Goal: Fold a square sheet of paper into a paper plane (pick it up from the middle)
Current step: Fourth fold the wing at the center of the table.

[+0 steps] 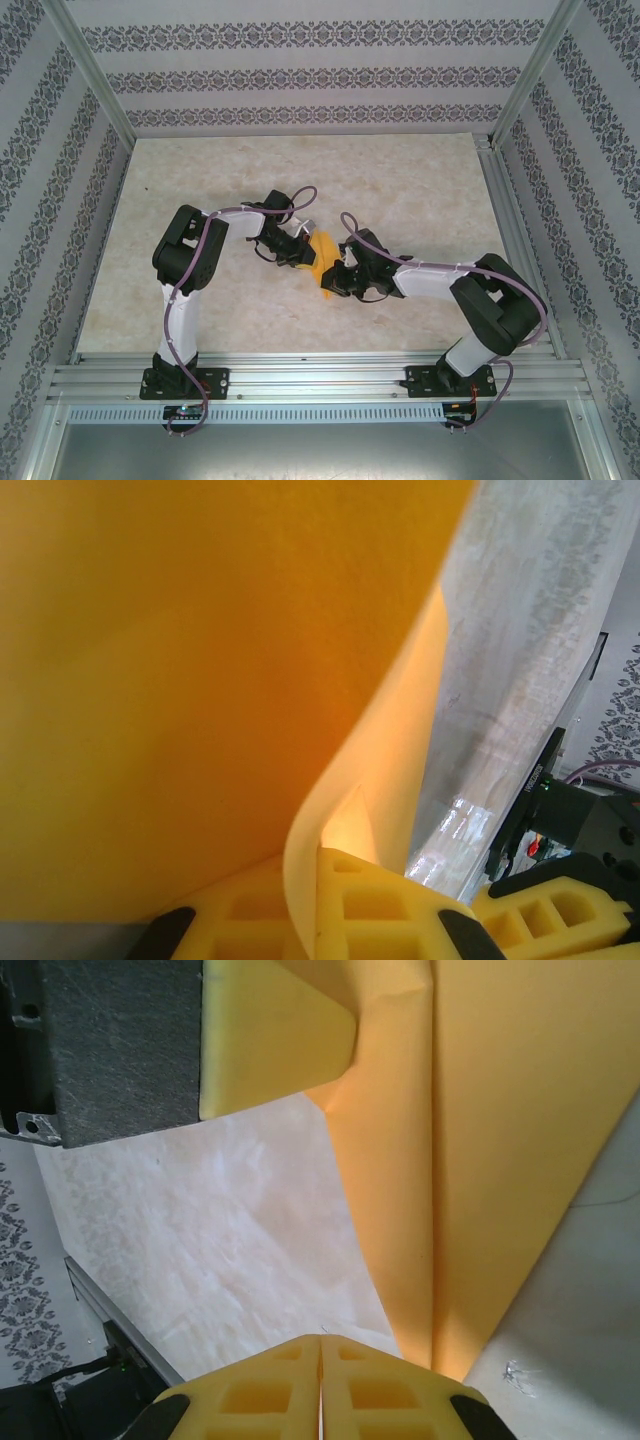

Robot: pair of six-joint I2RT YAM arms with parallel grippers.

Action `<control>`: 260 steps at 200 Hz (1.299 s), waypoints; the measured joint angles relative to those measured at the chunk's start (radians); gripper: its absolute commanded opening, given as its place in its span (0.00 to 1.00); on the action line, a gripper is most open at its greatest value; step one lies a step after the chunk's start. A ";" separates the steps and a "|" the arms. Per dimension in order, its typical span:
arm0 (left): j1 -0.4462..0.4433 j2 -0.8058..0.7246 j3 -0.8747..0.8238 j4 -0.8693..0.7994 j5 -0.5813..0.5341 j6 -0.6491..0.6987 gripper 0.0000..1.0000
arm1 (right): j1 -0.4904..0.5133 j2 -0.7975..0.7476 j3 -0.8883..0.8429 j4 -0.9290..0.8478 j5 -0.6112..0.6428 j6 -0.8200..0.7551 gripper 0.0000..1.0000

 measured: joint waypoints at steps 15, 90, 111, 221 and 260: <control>0.000 0.001 0.000 0.000 0.002 0.000 0.00 | 0.000 0.011 0.000 0.003 -0.002 0.000 0.08; 0.000 0.002 0.002 -0.002 0.002 0.001 0.00 | 0.003 0.080 0.002 0.021 -0.008 0.005 0.08; 0.000 0.003 0.003 -0.003 0.002 0.004 0.00 | 0.005 0.092 0.002 0.017 -0.003 0.003 0.08; 0.002 0.006 0.006 -0.020 0.012 0.021 0.00 | 0.040 0.088 -0.007 0.017 0.020 0.000 0.06; 0.002 0.007 0.006 -0.022 0.013 0.022 0.00 | 0.061 0.053 -0.019 -0.039 0.013 -0.001 0.06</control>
